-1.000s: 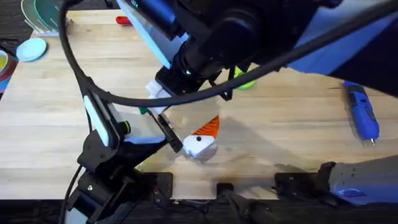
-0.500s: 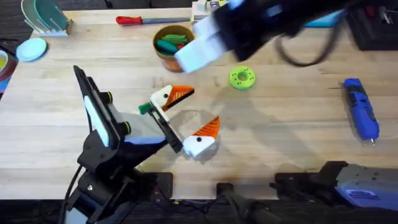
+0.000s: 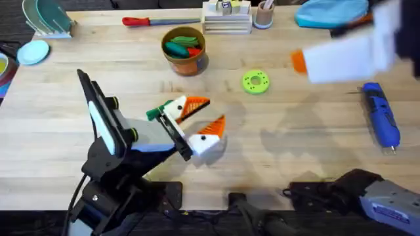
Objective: Pick up the gripper from the table and insert it into the empty holder that is missing its gripper. Then pick up a screw, insert it into the mounting hole, and use the screwdriver to tighten it. Finally, clean up the table by picking up the vegetable and placing it into the bucket.
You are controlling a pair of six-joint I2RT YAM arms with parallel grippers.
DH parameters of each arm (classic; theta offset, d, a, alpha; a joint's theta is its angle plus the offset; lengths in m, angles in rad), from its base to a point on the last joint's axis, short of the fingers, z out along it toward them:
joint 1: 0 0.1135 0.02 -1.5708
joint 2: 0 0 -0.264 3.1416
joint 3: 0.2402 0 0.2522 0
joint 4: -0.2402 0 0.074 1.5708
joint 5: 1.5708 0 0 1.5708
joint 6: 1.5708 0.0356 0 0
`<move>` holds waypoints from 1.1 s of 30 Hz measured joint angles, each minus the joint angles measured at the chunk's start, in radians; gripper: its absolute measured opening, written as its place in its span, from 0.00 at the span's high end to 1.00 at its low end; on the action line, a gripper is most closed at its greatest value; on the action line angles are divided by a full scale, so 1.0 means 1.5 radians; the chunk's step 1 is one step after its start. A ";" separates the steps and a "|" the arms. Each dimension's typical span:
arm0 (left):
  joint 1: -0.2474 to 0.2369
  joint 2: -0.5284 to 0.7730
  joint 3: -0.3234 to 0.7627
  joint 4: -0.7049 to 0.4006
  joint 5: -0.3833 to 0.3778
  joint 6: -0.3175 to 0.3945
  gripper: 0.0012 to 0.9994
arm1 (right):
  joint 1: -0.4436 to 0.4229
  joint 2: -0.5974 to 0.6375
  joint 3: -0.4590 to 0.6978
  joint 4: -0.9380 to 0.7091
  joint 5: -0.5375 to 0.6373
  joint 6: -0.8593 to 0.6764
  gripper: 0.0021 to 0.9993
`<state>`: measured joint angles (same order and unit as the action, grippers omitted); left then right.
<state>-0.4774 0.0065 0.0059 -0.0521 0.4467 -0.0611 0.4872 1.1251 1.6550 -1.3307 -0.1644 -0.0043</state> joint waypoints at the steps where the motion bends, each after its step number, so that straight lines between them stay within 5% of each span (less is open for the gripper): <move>1: 0.000 0.000 0.000 0.000 -0.001 0.001 0.58 | -0.002 -0.004 0.000 -0.022 -0.010 -0.006 0.03; 3: 0.000 0.000 0.000 0.000 -0.001 0.001 0.90 | -0.004 -0.005 0.000 -0.067 -0.033 -0.016 0.03; 4: 0.000 0.000 0.000 0.000 -0.001 0.004 0.98 | -0.004 -0.004 0.000 -0.084 -0.046 -0.021 0.03; 18: 0.000 0.000 0.000 0.000 -0.002 0.003 1.00 | -0.032 -0.002 -0.004 -0.098 -0.106 -0.062 0.03; 25: 0.000 0.000 0.000 0.000 -0.002 0.003 1.00 | -0.213 -0.014 -0.125 -0.033 -0.105 -0.090 0.03; 33: 0.000 0.000 0.000 0.000 -0.002 0.003 1.00 | -0.500 0.007 -0.274 0.108 -0.064 -0.066 0.03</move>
<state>-0.4774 0.0066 0.0059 -0.0521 0.4438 -0.0563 -0.2629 1.1357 1.2441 -1.1691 -0.2600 -0.1034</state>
